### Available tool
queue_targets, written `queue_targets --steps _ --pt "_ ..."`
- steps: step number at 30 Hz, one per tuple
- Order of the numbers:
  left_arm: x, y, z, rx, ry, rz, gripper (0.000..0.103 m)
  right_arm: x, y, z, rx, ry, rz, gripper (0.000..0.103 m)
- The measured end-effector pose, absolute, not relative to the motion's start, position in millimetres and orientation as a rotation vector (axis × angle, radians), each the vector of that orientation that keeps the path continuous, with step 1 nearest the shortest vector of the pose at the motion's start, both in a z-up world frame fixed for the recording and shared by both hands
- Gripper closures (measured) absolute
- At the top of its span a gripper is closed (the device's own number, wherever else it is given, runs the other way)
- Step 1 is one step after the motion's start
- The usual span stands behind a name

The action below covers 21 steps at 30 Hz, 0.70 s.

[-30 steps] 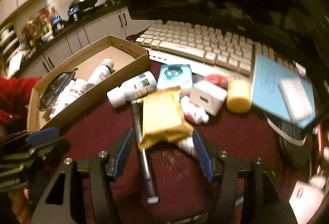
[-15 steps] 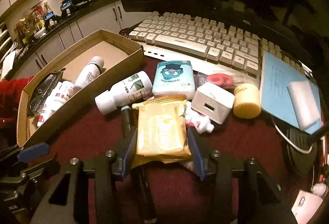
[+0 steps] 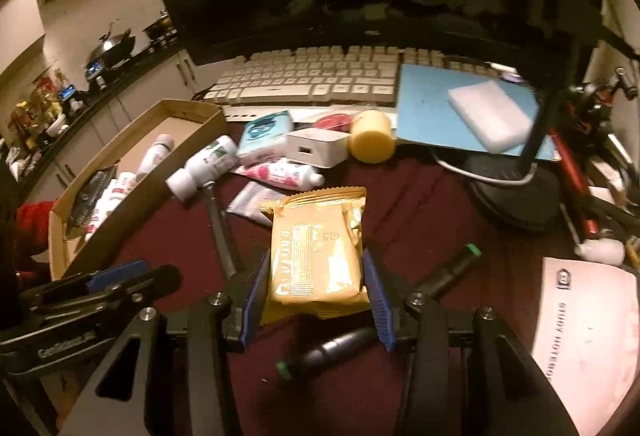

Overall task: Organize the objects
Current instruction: 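Grasp the black marker with the left tool while the right tool grasps the yellow snack packet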

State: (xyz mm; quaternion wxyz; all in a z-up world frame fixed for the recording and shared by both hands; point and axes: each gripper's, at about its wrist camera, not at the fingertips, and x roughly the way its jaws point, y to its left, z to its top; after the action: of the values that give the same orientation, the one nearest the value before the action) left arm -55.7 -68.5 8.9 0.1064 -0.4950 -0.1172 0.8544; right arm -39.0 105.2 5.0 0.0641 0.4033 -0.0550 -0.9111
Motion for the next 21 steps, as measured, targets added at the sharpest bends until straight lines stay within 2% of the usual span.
queue_targets --steps 4,13,19,21 --pt "-71.4 -48.7 7.2 -1.499 -0.294 2.533 0.054 -34.3 111.0 3.8 1.203 -0.149 -2.783 0.057" --pt "-84.1 -29.5 -0.6 -1.520 -0.054 2.640 0.054 -29.7 120.5 3.3 1.204 -0.202 -2.766 0.057" --pt "-71.9 -55.3 -0.9 -1.522 0.051 2.635 0.054 -28.3 114.4 3.4 1.191 -0.195 -2.754 0.057" --pt "-64.1 -69.6 0.3 -1.510 0.034 2.636 0.054 -28.2 113.9 3.0 1.189 -0.193 -2.751 0.057"
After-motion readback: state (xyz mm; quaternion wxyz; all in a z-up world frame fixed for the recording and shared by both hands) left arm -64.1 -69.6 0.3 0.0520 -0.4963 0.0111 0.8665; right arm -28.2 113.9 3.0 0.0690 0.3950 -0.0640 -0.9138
